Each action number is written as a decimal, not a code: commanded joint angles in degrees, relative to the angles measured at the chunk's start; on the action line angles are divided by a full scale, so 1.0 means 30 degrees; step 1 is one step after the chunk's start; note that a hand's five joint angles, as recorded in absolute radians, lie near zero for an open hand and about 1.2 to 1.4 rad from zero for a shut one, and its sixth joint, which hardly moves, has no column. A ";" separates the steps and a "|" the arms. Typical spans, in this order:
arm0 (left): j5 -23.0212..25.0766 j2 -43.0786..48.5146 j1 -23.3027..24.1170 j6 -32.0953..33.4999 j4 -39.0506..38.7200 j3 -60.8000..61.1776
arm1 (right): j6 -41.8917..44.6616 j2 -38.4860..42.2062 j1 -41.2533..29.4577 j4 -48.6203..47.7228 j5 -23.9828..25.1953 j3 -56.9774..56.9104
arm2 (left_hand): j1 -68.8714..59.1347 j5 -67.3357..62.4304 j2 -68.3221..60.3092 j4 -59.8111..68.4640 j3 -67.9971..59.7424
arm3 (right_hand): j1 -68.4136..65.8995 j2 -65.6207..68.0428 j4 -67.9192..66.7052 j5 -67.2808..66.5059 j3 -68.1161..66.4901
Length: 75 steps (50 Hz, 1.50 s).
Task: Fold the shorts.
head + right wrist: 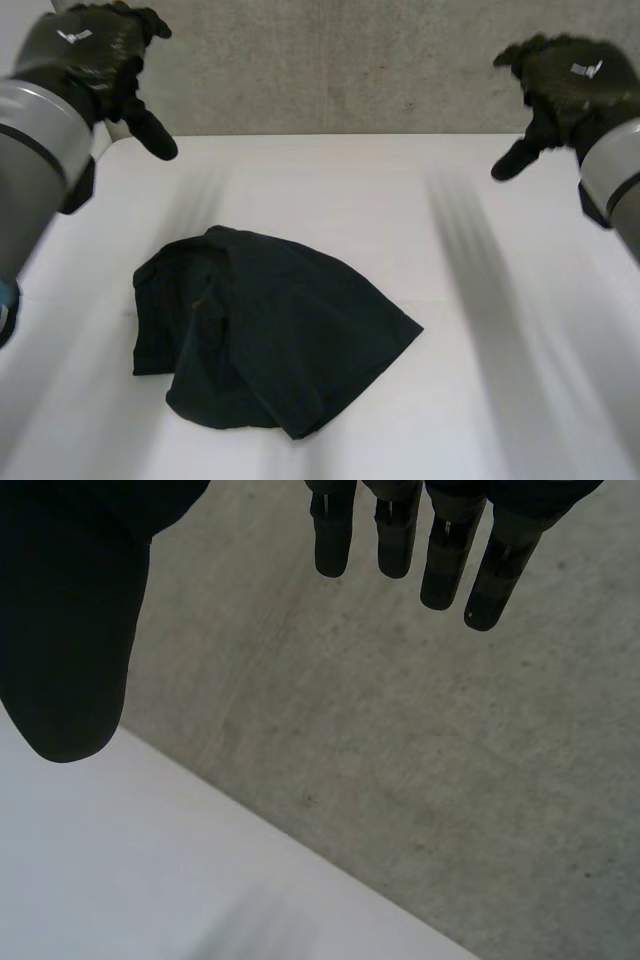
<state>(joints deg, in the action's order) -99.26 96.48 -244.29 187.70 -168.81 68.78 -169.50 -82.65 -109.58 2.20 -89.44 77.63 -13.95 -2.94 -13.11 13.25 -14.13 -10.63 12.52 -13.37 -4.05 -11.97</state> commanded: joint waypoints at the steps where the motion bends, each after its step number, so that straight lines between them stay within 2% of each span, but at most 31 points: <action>1: 0.2031 -0.0402 -0.1715 -0.0956 0.3476 -0.1014 | -0.0307 0.0392 -0.0357 0.4014 -0.0390 -0.3523 | 0.0293 -0.0045 0.0011 -0.0060 0.0351 | 0.0208 -0.0840 0.1122 0.1349 0.0657; 14: 0.2060 -0.0783 -0.2156 -0.0986 0.3184 -0.0252 | -0.0278 0.0597 -0.0357 0.3897 -0.0420 -0.3142 | 0.0796 0.0458 0.0514 -0.0563 0.0854 | 0.0208 -0.0840 0.1122 0.1349 0.0657; 18: 0.2118 -0.0579 -0.2097 -0.0811 0.2629 0.0040 | -0.0132 0.0627 -0.0387 0.3780 0.0019 -0.2996 | 0.1133 0.0795 0.0851 -0.0899 0.1191 | 0.0208 -0.0840 0.1122 0.1349 0.0657; 22: 0.2148 -0.0023 -0.2067 -0.0460 0.0845 0.0743 | 0.0219 0.0714 -0.0533 0.3721 0.1335 -0.2645 | 0.1302 0.0964 0.1020 -0.1069 0.1360 | 0.0208 -0.0840 0.1122 0.1349 0.0657; 26: 0.2119 0.2609 -0.2418 0.1615 -0.1354 0.1067 | 0.0893 0.0861 -0.0562 0.3780 0.2976 -0.2147 | 0.0968 0.0630 0.0686 -0.0735 0.1026 | 0.0208 -0.0840 0.1122 0.1349 0.0657; 28: 0.2031 0.4572 -0.2916 0.3665 -0.2234 0.1008 | 0.1186 0.0949 -0.0533 0.3809 0.3621 -0.2000 | 0.0798 0.0460 0.0516 -0.0565 0.0856 | 0.0208 -0.0840 0.1122 0.1349 0.0657; 31: 0.2147 0.6707 -0.3559 0.6006 -0.2616 0.0892 | 0.1304 0.1182 -0.0533 0.3896 0.3857 -0.1941 | 0.0128 -0.0210 -0.0155 0.0106 0.0186 | 0.0208 -0.0840 0.1122 0.1349 0.0657; 35: 0.2148 0.9052 -0.3853 0.7537 -0.2646 0.0571 | 0.1333 0.1534 -0.0533 0.3926 0.3828 -0.1912 | -0.0264 -0.0602 -0.0547 0.0498 -0.0206 | 0.0208 -0.0840 0.1122 0.1349 0.0657; 41: 0.2148 1.0759 -0.4059 0.7422 -0.2208 -0.0368 | 0.1392 0.1593 -0.0475 0.3926 0.3858 -0.1766 | -0.2057 -0.2396 -0.2340 0.2291 -0.1999 | 0.0208 -0.0840 0.1122 0.1349 0.0657; 45: 0.2235 1.0994 -0.4323 0.7451 -0.1534 -0.0486 | 0.1509 0.1798 -0.0475 0.3897 0.3858 -0.1677 | -0.5306 -0.5644 -0.5588 0.5539 -0.5248 | 0.0208 -0.0840 0.1122 0.1349 0.0657; 46: 0.2265 1.1053 -0.4324 0.7452 -0.1446 -0.0515 | 0.1509 0.1828 -0.0475 0.3897 0.3858 -0.1677 | -0.6757 -0.7095 -0.7040 0.6991 -0.6699 | 0.0208 -0.0840 0.1122 0.1349 0.0657; 47: 0.2381 1.1169 -0.4324 0.7452 -0.1329 -0.0515 | 0.1509 0.1973 -0.0475 0.3897 0.3858 -0.1677 | -1.2045 -1.2383 -1.2328 1.2279 -1.1987 | 0.0208 -0.0840 0.1122 0.1349 0.0657; 48: 0.2469 1.1228 -0.4324 0.7452 -0.1328 -0.0515 | 0.1509 0.2003 -0.0504 0.3897 0.3858 -0.1677 | -1.5207 -1.5545 -1.5489 1.5440 -1.5149 | 0.0208 -0.0840 0.1122 0.1349 0.0657; 49: 0.2586 1.1258 -0.4324 0.7423 -0.1328 -0.0544 | 0.1538 0.2120 -0.0533 0.3897 0.3858 -0.1677 | -2.1011 -2.1349 -2.1294 2.1245 -2.0953 | 0.0208 -0.0840 0.1122 0.1349 0.0657; 50: 0.2587 1.1258 -0.4324 0.7422 -0.1328 -0.0574 | 0.1597 0.2150 -0.0533 0.3897 0.3858 -0.1677 | -2.2006 -2.2344 -2.2288 2.2239 -2.1948 | 0.0208 -0.0840 0.1122 0.1349 0.0657; 55: 0.1827 1.0733 -0.4353 0.7364 -0.1533 -0.1275 | 0.1802 0.2180 -0.0533 0.3897 0.3858 -0.1706 | -2.2016 -2.2354 -2.2298 2.2249 -2.1958 | 0.0208 -0.0840 0.1122 0.1349 0.0657; 59: 0.0772 0.8129 -0.4616 0.6809 -0.2176 -0.1921 | 0.1861 0.2092 -0.0504 0.3897 0.3858 -0.1970 | -2.2016 -2.2354 -2.2298 2.2249 -2.1958 | 0.0208 -0.0840 0.1122 0.1349 0.0657; 61: 0.0683 0.6517 -0.4734 0.5990 -0.2820 -0.1951 | 0.1861 0.2033 -0.0504 0.3838 0.3887 -0.2058 | -2.2016 -2.2354 -2.2298 2.2249 -2.1958 | 0.0208 -0.0840 0.1122 0.1349 0.0657; 67: 0.0770 0.4200 -0.4295 0.3207 -0.3701 -0.2536 | 0.1861 0.1945 -0.0475 0.3780 0.3829 -0.2088 | -2.2016 -2.2354 -2.2298 2.2249 -2.1958 | 0.0208 -0.0840 0.1122 0.1349 0.0657; 71: 0.1209 0.3408 -0.2629 0.1829 -0.3818 -0.3385 | 0.1832 0.1887 -0.0445 0.3780 0.3828 -0.2204 | -2.2016 -2.2354 -2.2298 2.2249 -2.1958 | 0.0208 -0.0840 0.1122 0.1349 0.0657; 75: 0.1766 0.3698 0.0094 0.1592 -0.3818 -0.3650 | 0.1802 0.1653 -0.0357 0.3750 0.3741 -0.2263 | -2.2016 -2.2354 -2.2298 2.2249 -2.1958 | 0.0208 -0.0840 0.1122 0.1349 0.0657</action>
<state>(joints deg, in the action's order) -96.15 107.53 -253.41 195.06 -180.19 59.50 -163.96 -76.99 -110.91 13.52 -77.97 71.11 -65.38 -54.99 -68.50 68.27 -68.14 -10.63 12.52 -13.37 -4.05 -11.97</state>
